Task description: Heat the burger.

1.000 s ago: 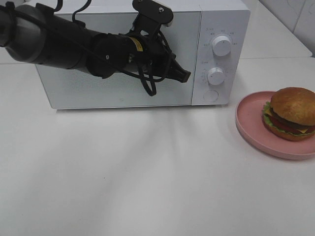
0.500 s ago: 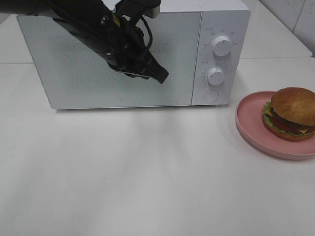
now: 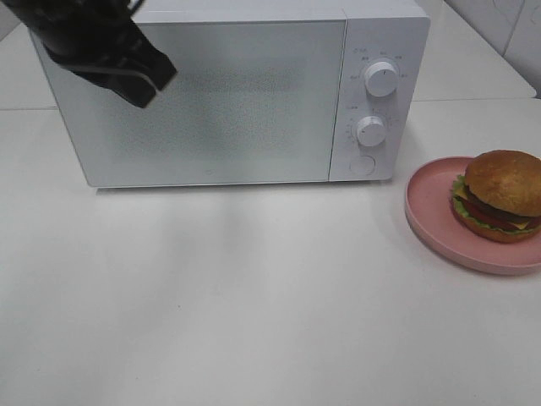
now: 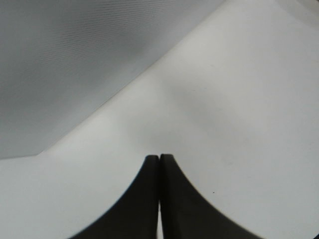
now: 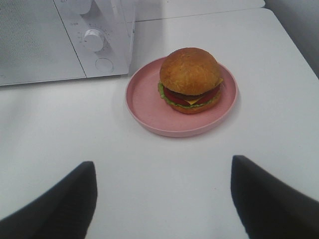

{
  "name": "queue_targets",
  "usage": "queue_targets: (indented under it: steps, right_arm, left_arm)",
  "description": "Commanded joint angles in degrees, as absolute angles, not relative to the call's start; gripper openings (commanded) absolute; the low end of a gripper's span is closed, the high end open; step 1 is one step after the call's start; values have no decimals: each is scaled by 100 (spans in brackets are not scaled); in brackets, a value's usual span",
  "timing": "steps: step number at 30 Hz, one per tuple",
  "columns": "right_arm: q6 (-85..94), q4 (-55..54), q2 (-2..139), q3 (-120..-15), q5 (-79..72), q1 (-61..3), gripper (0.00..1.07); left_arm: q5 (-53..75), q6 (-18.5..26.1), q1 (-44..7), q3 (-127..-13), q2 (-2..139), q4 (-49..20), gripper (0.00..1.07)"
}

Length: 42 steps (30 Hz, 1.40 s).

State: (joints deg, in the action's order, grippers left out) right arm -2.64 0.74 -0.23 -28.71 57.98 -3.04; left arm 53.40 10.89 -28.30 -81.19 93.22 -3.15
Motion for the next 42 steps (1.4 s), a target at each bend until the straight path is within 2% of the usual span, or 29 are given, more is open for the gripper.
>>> queue_targets:
  steps: [1,2,3,4,5,8,9,10,11,14,19,20,29,31,38,42]
  right_arm:
    - [-292,115,-178,-2859,5735,-304,71]
    - [-292,115,-178,-2859,5735,-304,71]
    - [-292,115,-178,-2859,5735,-304,71]
    - [-292,115,-178,-2859,5735,-304,71]
    - [-292,115,-178,-2859,5735,-304,71]
    - [-292,115,-178,-2859,5735,-304,71]
    - [-292,115,-178,-2859,5735,-304,71]
    - [-292,115,-178,-2859,5735,-304,71]
    - [-292,115,-178,-2859,5735,-304,71]
    - [-292,115,-178,-2859,5735,-304,71]
    - [-298,115,-178,-2859,5735,-304,71]
    - [-298,115,-178,-2859,5735,-304,71]
    - [-298,115,-178,-2859,5735,-304,71]
    - [-298,115,-178,-2859,5735,-304,71]
    - [-298,115,-178,-2859,5735,-304,71]
    - [-298,115,-178,-2859,5735,-304,71]
  left_arm:
    - [5455,945,-2429,-7998,8915,-309,0]
    - [5455,945,-2429,-7998,8915,-309,0]
    - [5443,917,-2108,-7832,8634,-304,0]
    - [5443,917,-2108,-7832,8634,-304,0]
    - [5432,842,-1770,-7660,8365,-286,0]
    - [5420,785,-1473,-7483,8033,-229,0]
    - [5426,773,-1175,-7248,7683,-143,0]
    - [5426,773,-1175,-7248,7683,-143,0]
    - [5432,756,-940,-7013,7351,-57,0]
    - [5437,647,-659,-6583,6853,-57,0]
    - [5455,659,-613,-5919,6079,-46,0]
    - [5455,653,-613,-5363,5495,-69,0]
    - [5695,659,-613,-4377,4068,-74,0]
    - [5850,665,-613,-3976,3254,0,0]
    - [5976,665,-613,-3552,2286,0,0]
    - [6050,665,-613,-3237,1255,0,0]
